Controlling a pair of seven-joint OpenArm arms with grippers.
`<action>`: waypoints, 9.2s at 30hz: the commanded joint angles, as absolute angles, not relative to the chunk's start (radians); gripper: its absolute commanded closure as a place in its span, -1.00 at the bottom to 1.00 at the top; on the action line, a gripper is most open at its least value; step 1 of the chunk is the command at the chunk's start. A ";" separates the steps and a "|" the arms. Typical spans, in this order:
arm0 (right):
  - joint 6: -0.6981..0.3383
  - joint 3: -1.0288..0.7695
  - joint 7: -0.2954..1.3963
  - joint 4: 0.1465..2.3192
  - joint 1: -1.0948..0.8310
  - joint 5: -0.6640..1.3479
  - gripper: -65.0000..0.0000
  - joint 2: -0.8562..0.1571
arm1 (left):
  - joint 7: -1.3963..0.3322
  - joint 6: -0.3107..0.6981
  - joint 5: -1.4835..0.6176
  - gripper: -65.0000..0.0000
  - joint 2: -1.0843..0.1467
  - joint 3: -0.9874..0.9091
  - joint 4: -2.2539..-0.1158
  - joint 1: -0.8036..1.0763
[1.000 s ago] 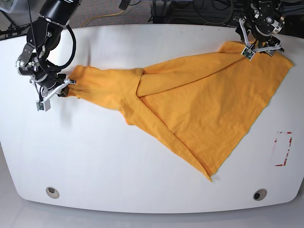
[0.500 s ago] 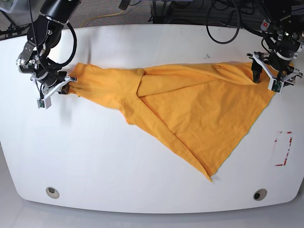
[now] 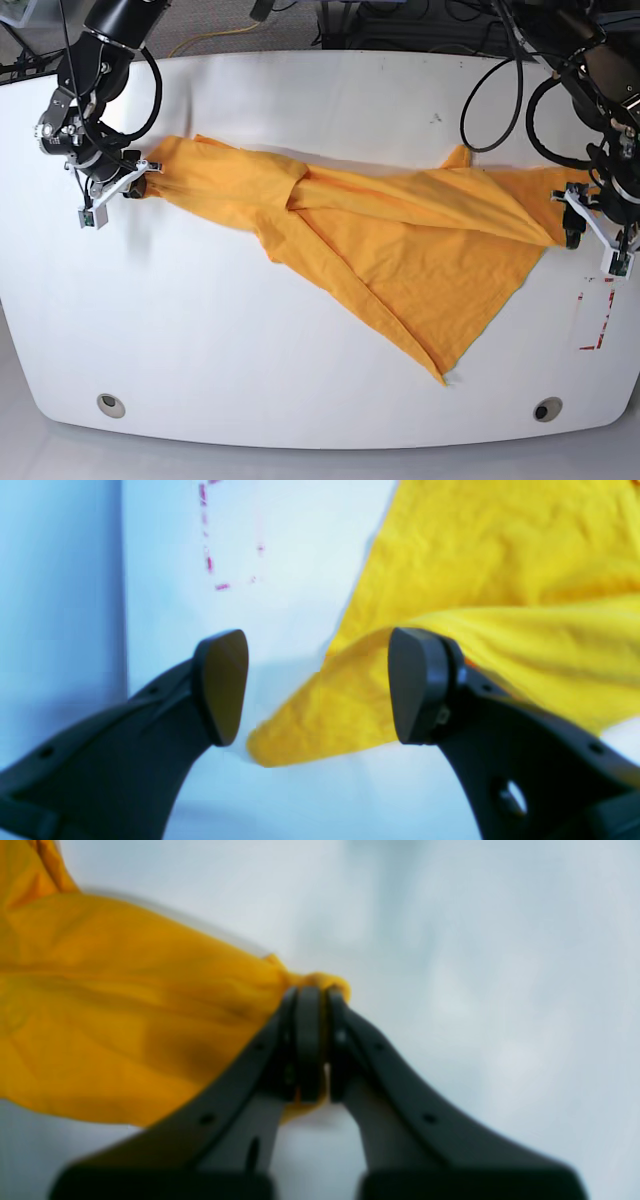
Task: Fold the T-shirt properly
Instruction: 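Release and regrasp the shirt edge with the left gripper, then drag the shirt edge with the left gripper, then regrasp nearby, then lift the shirt with both grippers and shake it flat onto the table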
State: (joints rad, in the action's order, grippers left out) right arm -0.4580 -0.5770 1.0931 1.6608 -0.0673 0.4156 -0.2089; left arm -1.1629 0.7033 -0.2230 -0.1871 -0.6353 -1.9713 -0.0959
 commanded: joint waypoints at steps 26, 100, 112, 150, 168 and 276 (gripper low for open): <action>-0.464 -0.579 1.070 1.681 -0.050 0.424 1.00 -0.205 | -0.923 0.647 -0.125 -0.26 -0.177 -0.507 -1.552 -0.271; -0.464 -0.576 1.070 1.681 -0.053 0.424 1.00 -0.182 | -0.786 0.698 0.076 0.99 -0.203 -0.555 -1.673 0.246; -0.464 -0.576 1.070 1.678 -0.036 0.424 1.00 -0.182 | -0.862 0.698 0.081 0.04 -0.179 -0.633 -1.745 0.191; -0.464 -0.575 1.070 1.679 -0.025 0.424 1.00 -0.137 | -0.911 0.698 0.074 -0.29 -0.220 -0.628 -1.145 -0.292; -0.464 -0.575 1.070 1.676 -0.004 0.421 1.00 -0.137 | -1.075 0.698 0.058 -0.29 -0.151 -0.630 -1.156 -0.286; -0.464 -0.318 1.093 1.237 1.056 0.424 1.00 -0.435 | -1.227 0.698 -0.219 1.00 -0.323 -0.240 -1.925 -0.895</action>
